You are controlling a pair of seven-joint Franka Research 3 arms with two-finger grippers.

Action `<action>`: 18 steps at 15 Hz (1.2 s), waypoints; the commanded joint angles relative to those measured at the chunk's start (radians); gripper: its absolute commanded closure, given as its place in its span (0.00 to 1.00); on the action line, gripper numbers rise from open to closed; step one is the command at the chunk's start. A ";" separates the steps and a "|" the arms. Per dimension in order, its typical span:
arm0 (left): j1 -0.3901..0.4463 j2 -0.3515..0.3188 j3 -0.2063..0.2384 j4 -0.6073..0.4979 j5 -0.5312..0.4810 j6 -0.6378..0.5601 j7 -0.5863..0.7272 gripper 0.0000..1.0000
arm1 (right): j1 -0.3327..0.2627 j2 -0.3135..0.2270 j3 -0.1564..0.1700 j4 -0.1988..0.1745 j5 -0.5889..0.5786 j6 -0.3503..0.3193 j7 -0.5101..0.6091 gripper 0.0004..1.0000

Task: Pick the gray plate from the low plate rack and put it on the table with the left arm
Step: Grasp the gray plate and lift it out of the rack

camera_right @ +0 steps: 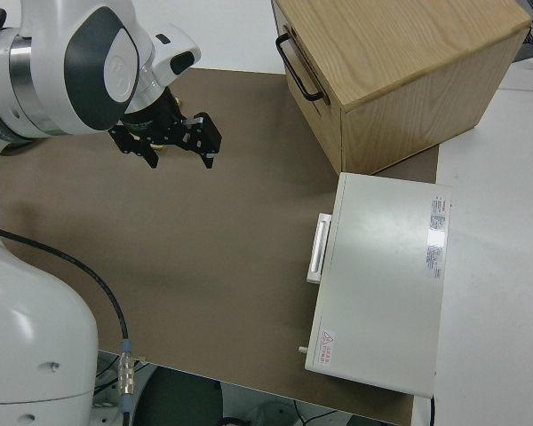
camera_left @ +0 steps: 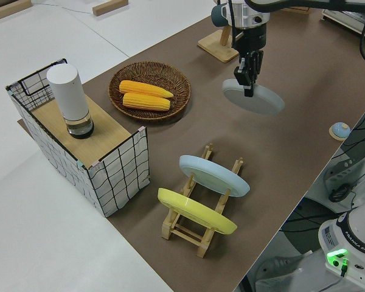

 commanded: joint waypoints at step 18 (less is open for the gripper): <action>0.017 -0.114 -0.085 -0.451 -0.133 0.420 -0.017 0.60 | -0.013 -0.005 0.007 0.006 0.004 -0.015 -0.003 0.01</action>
